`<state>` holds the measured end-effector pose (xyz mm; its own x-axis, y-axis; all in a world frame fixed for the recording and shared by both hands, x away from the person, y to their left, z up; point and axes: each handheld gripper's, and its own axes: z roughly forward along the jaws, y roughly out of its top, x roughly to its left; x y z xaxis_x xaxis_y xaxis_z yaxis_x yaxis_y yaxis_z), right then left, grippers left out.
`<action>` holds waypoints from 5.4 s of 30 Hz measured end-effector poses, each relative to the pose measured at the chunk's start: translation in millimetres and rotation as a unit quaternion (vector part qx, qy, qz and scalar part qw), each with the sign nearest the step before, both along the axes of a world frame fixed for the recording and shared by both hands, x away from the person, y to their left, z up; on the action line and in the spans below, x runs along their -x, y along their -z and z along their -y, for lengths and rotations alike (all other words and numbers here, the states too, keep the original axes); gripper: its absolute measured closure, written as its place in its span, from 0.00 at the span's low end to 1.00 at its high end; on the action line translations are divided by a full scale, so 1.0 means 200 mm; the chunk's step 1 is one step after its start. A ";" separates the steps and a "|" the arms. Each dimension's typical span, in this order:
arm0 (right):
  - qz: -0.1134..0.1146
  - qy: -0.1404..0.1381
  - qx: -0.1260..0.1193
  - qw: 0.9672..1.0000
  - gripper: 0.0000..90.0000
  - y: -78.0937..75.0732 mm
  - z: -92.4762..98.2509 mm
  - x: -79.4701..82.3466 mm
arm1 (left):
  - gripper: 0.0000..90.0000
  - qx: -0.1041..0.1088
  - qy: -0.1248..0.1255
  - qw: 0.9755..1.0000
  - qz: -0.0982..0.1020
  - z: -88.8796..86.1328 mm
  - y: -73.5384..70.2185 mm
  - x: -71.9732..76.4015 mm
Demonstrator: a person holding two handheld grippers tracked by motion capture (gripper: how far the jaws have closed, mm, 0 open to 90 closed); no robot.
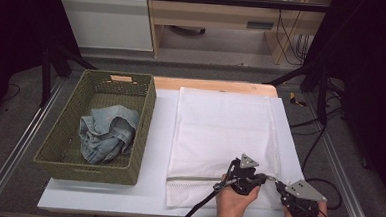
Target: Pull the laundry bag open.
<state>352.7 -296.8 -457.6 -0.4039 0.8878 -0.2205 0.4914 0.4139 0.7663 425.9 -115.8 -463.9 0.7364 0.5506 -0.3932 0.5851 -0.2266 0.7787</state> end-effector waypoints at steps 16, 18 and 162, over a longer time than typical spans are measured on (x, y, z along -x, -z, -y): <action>-0.010 -0.003 0.006 1.000 0.98 0.00 -0.02 0.00 | 0.96 0.002 -0.002 1.000 0.007 -0.04 0.04 0.01; -0.013 0.002 0.002 1.000 0.97 -0.01 -0.02 0.00 | 0.96 0.003 -0.004 1.000 0.009 -0.04 0.03 0.01; -0.043 0.014 -0.031 0.998 0.98 -0.01 0.02 -0.02 | 0.96 0.029 -0.101 0.994 -0.008 -0.84 0.00 0.03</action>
